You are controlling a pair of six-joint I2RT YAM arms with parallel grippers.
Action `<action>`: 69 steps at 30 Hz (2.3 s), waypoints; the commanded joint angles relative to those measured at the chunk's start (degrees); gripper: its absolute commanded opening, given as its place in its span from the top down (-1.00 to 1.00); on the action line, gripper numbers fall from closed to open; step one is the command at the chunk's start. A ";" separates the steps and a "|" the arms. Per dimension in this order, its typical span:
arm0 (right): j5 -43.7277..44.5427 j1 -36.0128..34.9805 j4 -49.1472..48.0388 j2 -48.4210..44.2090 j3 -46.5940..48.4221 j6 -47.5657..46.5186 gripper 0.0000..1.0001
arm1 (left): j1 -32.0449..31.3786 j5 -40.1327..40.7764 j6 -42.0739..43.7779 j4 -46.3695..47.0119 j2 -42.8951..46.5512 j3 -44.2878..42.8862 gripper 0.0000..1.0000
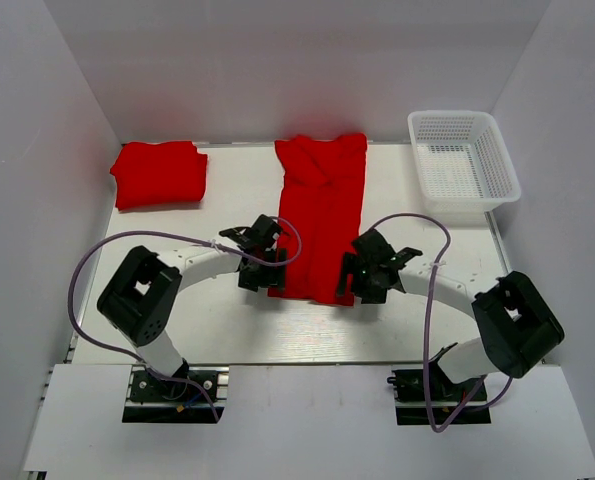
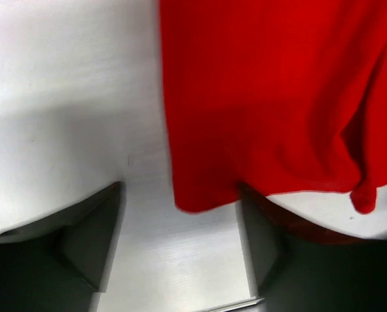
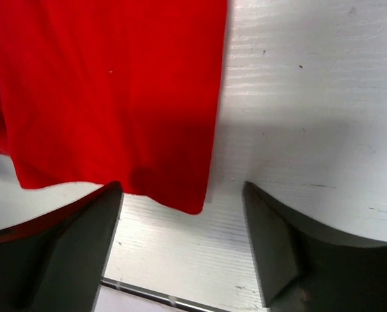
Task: Fold and stack the t-shirts
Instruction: Grab the bottom of the folded rectangular tshirt with both arms, then fold the folded rectangular tshirt in 1/3 of the way
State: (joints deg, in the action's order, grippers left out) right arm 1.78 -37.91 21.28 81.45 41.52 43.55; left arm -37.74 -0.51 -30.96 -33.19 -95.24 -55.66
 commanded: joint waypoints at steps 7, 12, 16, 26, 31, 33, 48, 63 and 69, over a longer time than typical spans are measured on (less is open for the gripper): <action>-3.89 -0.94 0.34 3.98 0.50 2.42 0.61 | -3.48 -4.06 -0.07 8.49 -2.76 3.45 -0.01; -2.23 -1.03 0.51 2.49 -0.65 3.47 1.00 | -4.19 0.15 -4.64 5.42 -2.23 4.33 1.00; 0.13 -1.29 3.15 0.03 -0.91 3.47 1.00 | -4.72 4.28 -6.04 1.47 1.01 4.33 1.00; -1.16 -1.38 9.22 -9.82 -5.04 2.42 1.00 | -5.86 1.84 -6.14 -4.34 7.53 6.18 1.00; -5.03 -2.25 8.61 -10.00 -4.60 1.54 1.00 | -7.00 -1.06 -6.13 -6.09 8.76 4.60 1.00; -6.35 -2.60 8.43 -9.56 -4.08 1.10 1.00 | -7.00 -1.07 -6.13 -7.23 9.37 2.84 1.00; 6.19 -0.94 11.41 -0.60 10.41 -0.75 1.00 | -3.32 5.08 -9.73 -17.44 -2.48 -17.45 1.00; 10.44 6.09 12.21 13.02 29.92 -9.45 1.00 | 5.56 7.01 -1.91 -19.19 -15.76 -39.15 1.00; 9.91 8.73 13.88 17.42 36.70 -11.82 1.00 | 8.29 7.02 -0.33 -20.33 -19.71 -45.94 1.00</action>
State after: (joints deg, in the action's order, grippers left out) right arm 10.57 -30.17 33.56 98.28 74.72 34.06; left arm -31.31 5.08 -32.95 -52.38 -115.00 -98.35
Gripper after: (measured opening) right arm 0.012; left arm 0.024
